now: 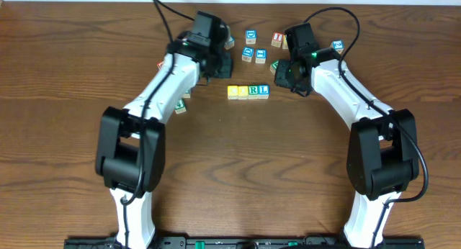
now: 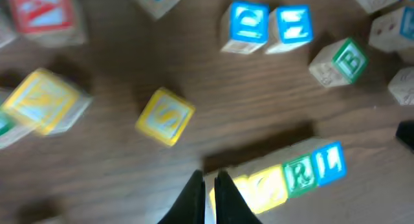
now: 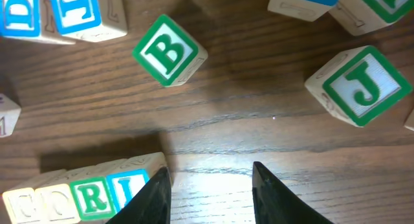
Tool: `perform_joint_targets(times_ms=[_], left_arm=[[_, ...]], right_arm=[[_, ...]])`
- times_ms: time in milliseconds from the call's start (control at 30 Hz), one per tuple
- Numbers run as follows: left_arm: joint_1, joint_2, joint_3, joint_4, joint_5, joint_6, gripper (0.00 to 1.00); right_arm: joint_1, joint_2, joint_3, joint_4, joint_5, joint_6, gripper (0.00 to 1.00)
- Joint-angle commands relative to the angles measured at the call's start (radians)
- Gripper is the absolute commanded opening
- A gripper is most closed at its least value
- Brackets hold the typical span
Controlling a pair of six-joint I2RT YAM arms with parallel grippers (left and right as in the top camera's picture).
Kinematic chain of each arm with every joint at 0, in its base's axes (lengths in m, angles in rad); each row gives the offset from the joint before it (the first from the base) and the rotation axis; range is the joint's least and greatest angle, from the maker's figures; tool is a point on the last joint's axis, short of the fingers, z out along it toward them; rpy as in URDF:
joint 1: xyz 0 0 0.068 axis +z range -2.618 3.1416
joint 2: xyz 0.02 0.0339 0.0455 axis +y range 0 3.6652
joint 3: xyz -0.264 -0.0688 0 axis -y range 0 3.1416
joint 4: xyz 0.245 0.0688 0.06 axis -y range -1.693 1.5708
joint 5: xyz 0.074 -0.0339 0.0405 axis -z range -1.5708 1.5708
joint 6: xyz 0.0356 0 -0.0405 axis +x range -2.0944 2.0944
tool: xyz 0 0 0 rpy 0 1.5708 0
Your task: Spell out CORL
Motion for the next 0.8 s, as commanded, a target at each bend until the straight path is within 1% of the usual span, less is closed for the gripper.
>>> perform_joint_targets(times_ms=[0,133,367,433,600,767], left_arm=[[-0.023,0.036,-0.005,0.050,-0.029,-0.070,0.08],[-0.040,0.060,-0.005,0.077,-0.052,-0.100,0.08],[-0.052,0.101,-0.005,0.076,-0.060,-0.105,0.08],[-0.052,0.111,-0.005,0.072,-0.088,-0.111,0.08],[-0.052,0.113,-0.005,0.069,-0.116,-0.119,0.08],[-0.056,0.113,-0.005,0.056,-0.116,-0.122,0.08]], right_arm=[[-0.003,-0.020,0.013,-0.004,0.001,0.010,0.36],[-0.003,-0.020,0.013,-0.007,0.002,0.009,0.38],[-0.003,-0.020,0.013,-0.007,0.001,0.007,0.39],[-0.002,-0.019,0.013,-0.007,0.001,0.008,0.39],[-0.002,-0.019,0.000,0.000,0.013,0.071,0.38],[-0.003,-0.019,-0.012,0.007,0.021,0.075,0.41]])
